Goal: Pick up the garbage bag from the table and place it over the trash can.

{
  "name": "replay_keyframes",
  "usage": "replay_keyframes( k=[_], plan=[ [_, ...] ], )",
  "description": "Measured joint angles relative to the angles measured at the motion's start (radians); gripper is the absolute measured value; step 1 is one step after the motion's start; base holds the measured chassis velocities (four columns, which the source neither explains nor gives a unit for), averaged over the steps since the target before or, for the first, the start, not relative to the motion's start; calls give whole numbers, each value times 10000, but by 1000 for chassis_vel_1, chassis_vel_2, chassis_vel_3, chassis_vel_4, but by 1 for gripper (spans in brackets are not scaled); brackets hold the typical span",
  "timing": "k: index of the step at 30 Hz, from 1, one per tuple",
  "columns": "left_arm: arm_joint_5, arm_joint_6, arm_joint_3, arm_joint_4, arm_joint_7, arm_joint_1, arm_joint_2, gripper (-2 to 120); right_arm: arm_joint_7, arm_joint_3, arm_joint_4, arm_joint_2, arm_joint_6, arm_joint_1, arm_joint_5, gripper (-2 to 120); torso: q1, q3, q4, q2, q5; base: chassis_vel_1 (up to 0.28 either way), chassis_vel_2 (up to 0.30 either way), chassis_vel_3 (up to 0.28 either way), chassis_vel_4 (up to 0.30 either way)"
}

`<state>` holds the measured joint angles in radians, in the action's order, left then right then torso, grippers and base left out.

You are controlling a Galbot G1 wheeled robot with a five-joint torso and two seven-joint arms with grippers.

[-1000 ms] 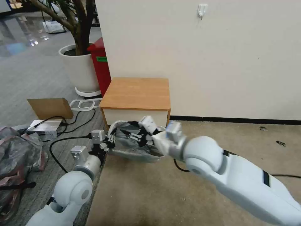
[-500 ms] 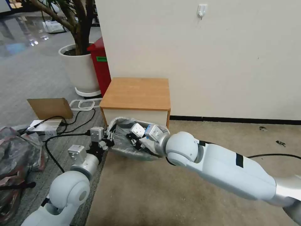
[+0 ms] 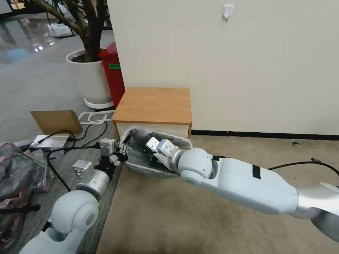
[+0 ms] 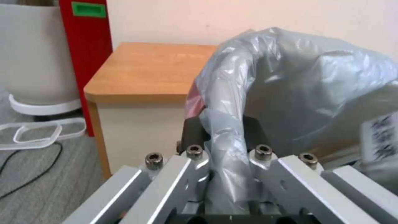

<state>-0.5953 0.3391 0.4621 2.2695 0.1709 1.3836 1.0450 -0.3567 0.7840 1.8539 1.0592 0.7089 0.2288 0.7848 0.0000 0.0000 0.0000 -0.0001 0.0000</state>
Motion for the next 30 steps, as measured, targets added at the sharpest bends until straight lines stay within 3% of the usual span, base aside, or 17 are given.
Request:
replay_keyframes(
  k=[12,22,30],
  plan=[
    [1134,42,22,253,-987,304,-45,7,-424,531,-260,-17,-2,-327,95,0,0,-1,1,1,0,0,0,0,0],
    [1143,360,-39,314,-1116,-84,-120,7,-424,1006,-582,87,-3,-493,17,0,0,0,0,0,0,0,0,0,0],
    [1371,509,-52,559,-1324,33,40,7,-944,1192,-808,222,-4,-728,906,0,0,0,0,0,0,0,0,0,0]
  ],
)
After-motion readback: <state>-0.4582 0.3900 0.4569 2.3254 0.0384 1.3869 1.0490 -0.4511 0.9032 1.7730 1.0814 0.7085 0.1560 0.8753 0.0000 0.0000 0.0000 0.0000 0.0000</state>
